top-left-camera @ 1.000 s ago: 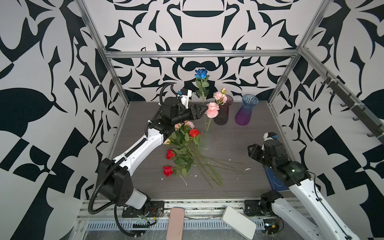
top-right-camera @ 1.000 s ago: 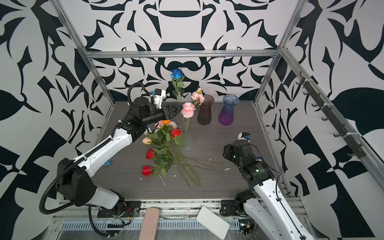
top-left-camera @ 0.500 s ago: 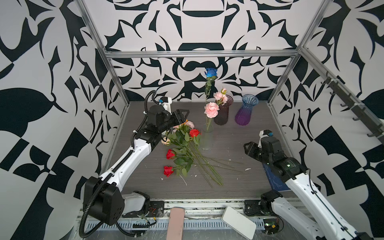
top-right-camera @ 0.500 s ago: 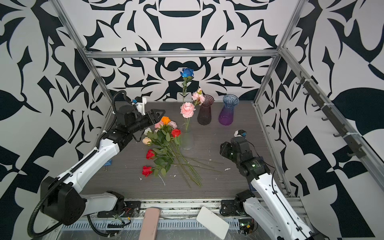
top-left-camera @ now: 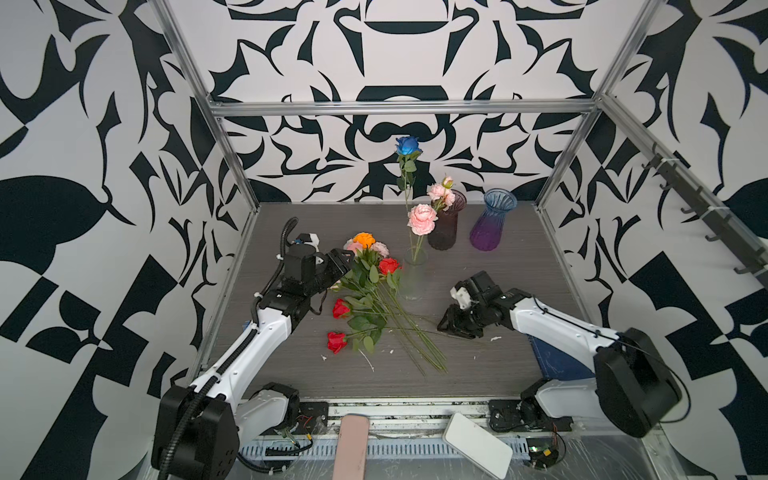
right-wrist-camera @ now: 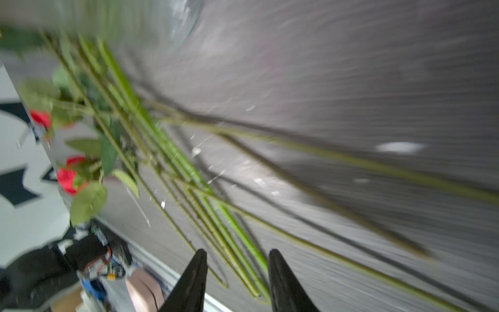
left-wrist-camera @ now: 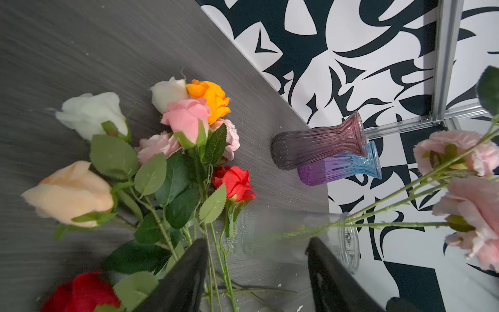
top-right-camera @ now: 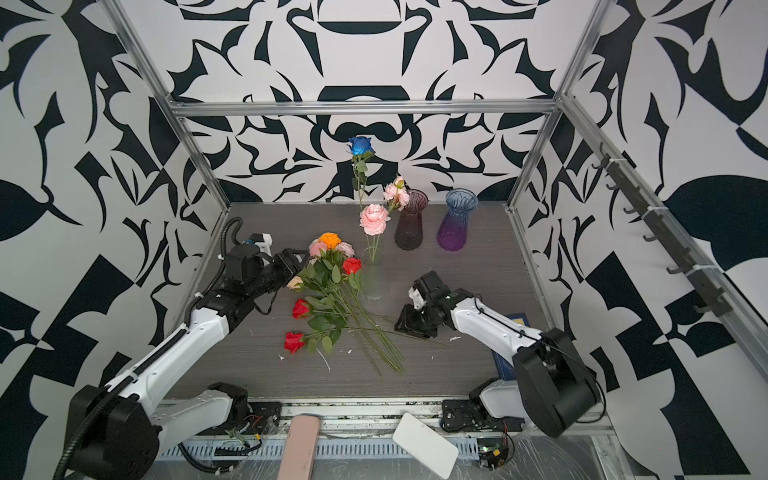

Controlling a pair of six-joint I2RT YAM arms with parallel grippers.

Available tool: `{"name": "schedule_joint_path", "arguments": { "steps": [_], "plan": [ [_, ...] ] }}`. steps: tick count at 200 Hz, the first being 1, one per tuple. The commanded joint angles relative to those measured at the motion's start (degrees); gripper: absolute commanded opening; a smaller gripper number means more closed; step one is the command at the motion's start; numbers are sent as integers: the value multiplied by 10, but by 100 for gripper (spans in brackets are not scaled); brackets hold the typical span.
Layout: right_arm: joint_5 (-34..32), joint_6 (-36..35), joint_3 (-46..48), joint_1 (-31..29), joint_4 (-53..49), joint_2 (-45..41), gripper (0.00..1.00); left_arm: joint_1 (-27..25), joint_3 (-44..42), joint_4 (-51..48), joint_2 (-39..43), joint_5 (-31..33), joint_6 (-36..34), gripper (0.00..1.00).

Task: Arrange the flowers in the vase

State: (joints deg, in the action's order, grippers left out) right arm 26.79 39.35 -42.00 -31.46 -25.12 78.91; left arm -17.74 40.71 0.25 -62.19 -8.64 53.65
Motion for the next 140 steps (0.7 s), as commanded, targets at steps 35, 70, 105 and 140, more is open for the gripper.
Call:
{"name": "schedule_joint_path", "arguments": {
  "steps": [35,70,105,140],
  "plan": [
    [25,-68,-147,-104,-37,124,35,-1,-72,0,72,59,34,64],
    [33,-84,-190,-124,-54,180,32,-1,-88,-1,95,60,38,64],
    [34,-94,-223,-147,-65,212,30,-1,-72,-24,98,66,28,67],
    [29,-96,-231,-152,-68,241,31,0,-50,-72,65,78,93,68]
  ]
}}
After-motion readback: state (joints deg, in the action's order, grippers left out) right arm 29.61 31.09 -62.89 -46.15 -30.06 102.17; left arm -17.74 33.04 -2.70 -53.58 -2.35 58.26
